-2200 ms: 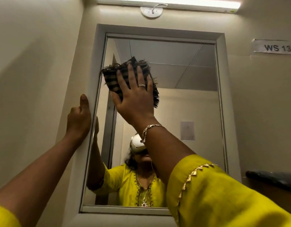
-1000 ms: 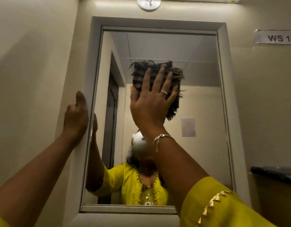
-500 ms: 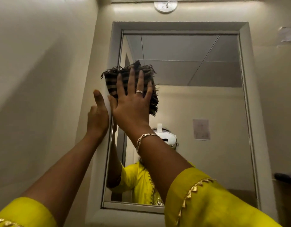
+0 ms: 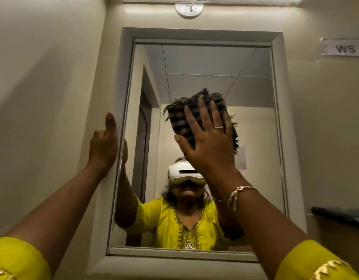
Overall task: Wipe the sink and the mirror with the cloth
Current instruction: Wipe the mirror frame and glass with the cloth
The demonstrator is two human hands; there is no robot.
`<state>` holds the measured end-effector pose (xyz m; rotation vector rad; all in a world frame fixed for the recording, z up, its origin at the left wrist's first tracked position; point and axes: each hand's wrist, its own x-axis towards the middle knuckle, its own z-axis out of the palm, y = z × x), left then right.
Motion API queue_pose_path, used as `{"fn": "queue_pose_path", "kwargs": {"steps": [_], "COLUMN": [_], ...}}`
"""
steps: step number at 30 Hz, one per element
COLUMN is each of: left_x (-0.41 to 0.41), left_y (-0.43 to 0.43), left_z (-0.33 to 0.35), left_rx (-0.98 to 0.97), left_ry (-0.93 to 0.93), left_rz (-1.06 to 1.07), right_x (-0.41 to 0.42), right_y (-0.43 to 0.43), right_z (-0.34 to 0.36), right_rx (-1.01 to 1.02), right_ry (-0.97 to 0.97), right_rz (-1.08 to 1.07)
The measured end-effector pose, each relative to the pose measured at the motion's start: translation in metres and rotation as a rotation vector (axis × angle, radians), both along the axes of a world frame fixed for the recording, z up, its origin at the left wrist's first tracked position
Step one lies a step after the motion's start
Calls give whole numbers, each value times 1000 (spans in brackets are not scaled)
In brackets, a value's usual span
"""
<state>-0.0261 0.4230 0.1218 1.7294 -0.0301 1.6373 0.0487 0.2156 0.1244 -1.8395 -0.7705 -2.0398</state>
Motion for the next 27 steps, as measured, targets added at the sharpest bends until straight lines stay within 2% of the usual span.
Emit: {"fn": "queue_pose_path", "kwargs": {"steps": [7,13,19,27], "left_x": [-3,-6,-8,-8], "left_y": [-4,-6,-14,-10], "left_z": [0,-1,-1,-2], "left_rx": [-5,-24,-59,-99], "left_ry": [-1,29,-9,-10], "left_rz": [33,58,29,-32], "right_x": [16,22,16,-7], "right_y": [-64,-92,-59,20], "right_z": [8,6,-6,-4], "right_rx": [80,254,467,461], "right_ry": [129,201,256,172], "right_rz": [-74,-130,-70,-66]}}
